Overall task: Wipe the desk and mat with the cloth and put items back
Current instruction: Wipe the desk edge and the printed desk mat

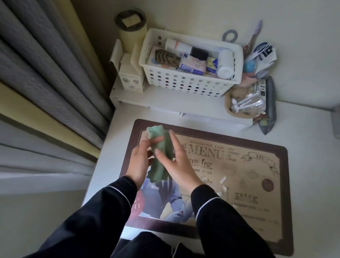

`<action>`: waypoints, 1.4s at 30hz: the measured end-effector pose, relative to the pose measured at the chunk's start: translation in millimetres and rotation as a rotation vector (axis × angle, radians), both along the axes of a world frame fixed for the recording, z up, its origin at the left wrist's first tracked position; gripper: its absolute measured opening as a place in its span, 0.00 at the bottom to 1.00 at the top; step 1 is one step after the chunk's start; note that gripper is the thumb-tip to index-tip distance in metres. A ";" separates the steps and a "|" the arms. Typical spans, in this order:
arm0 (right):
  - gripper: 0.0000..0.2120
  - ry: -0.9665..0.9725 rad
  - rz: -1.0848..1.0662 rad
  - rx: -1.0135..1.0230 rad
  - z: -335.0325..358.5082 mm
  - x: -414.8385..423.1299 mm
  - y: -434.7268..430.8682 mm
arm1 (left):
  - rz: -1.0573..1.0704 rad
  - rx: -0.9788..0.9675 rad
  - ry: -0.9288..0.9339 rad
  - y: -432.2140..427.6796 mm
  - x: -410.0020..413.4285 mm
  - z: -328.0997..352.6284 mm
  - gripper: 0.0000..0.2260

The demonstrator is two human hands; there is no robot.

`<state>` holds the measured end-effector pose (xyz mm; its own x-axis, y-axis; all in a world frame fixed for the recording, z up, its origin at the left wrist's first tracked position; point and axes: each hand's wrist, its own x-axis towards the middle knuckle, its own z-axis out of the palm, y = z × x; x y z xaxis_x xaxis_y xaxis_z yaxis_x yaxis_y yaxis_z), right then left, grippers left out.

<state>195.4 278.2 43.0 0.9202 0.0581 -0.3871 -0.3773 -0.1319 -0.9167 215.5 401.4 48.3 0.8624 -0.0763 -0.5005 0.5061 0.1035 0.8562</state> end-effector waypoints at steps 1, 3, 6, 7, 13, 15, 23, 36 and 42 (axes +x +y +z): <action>0.38 0.031 -0.033 0.087 2.1 -5.5 -7.7 | -0.001 -0.014 -0.001 -6.3 -1.1 2.6 0.20; 0.39 0.063 -0.069 0.143 6.5 -16.5 -19.5 | -0.024 -0.063 -0.009 -20.0 -3.3 9.2 0.16; 0.29 0.123 -0.191 0.428 10.6 -29.1 -37.4 | -0.086 -0.138 -0.053 -45.1 -7.4 21.1 0.08; 0.27 0.182 -0.260 0.626 11.7 -32.7 -44.3 | -0.100 -0.155 -0.065 -53.2 -8.4 24.7 0.08; 0.17 0.305 -0.394 1.044 25.7 -50.2 -105.1 | -0.178 -0.177 -0.122 -96.1 -14.6 45.7 0.20; 0.16 0.251 -0.280 0.849 34.3 -51.8 -122.3 | -0.230 -0.036 -0.195 -106.4 -17.0 47.4 0.21; 0.17 0.212 -0.276 0.281 49.2 -72.3 -154.7 | -0.404 0.435 -0.454 -185.4 -65.6 43.3 0.31; 0.11 0.247 -0.780 -0.436 -51.7 -88.6 -327.1 | -0.094 0.298 -0.052 -132.0 -111.5 -12.2 0.21; 0.09 0.097 -0.408 -1.006 -94.6 -58.4 -338.3 | 0.070 0.405 0.033 -83.4 -134.7 -37.8 0.18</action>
